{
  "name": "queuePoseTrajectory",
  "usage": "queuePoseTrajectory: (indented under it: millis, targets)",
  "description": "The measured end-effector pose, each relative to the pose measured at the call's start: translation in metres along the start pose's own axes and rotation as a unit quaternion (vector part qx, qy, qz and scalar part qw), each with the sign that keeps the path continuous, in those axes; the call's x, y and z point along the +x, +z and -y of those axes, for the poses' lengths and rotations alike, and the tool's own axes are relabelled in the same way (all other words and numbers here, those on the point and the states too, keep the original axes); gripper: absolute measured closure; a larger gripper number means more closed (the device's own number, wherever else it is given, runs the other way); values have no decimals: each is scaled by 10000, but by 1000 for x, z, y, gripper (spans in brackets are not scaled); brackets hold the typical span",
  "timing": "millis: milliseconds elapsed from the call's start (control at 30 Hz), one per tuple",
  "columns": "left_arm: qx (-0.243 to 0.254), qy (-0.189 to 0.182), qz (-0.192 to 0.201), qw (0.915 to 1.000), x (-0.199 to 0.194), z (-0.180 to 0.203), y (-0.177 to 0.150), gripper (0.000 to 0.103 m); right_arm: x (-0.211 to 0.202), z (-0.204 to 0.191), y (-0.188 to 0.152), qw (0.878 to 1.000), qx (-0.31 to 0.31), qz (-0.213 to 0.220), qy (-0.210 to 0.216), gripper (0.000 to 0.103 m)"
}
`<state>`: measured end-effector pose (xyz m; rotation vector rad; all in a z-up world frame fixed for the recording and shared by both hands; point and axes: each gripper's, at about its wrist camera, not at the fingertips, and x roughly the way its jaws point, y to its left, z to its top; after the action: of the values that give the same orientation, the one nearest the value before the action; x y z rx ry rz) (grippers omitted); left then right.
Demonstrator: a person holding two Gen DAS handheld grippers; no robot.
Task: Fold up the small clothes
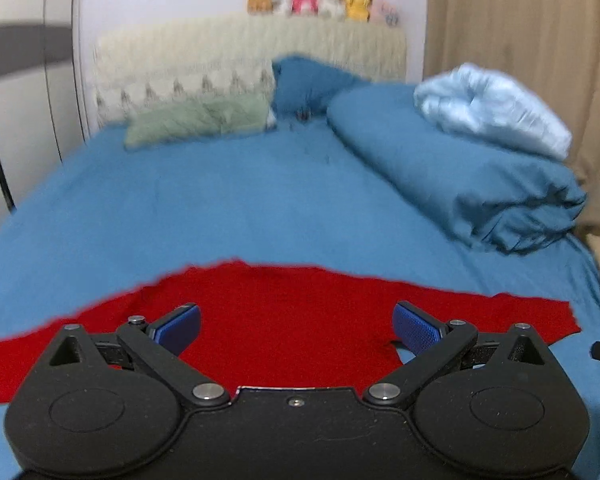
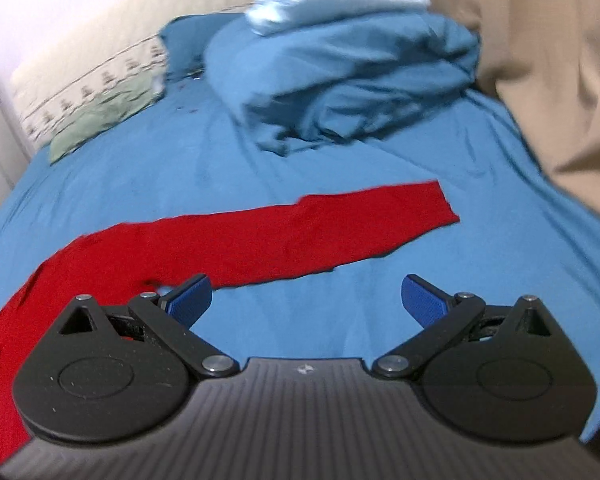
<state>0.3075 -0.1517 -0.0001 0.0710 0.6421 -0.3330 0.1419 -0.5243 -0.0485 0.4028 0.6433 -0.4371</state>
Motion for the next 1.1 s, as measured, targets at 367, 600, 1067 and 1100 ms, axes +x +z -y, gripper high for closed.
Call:
queuePoseTrajectory:
  millis: [367,600,1067,1100]
  targets:
    - [-151,38,-901,9958,172,-2,-35,0,157,57,-25,9975,491,-84,-506,5]
    - [-222,149,-1099,9936,214,-13,-54,0,192,58,-10,9920,706,498,-919,53]
    - [-416,533,-871,9939,214,-40,-24,0,162,-12,59,9942,638,863,-82,83]
    - [-407,576,-762,9946,206,-47,-22,0,155,-33,68,9939,526,951,184,83]
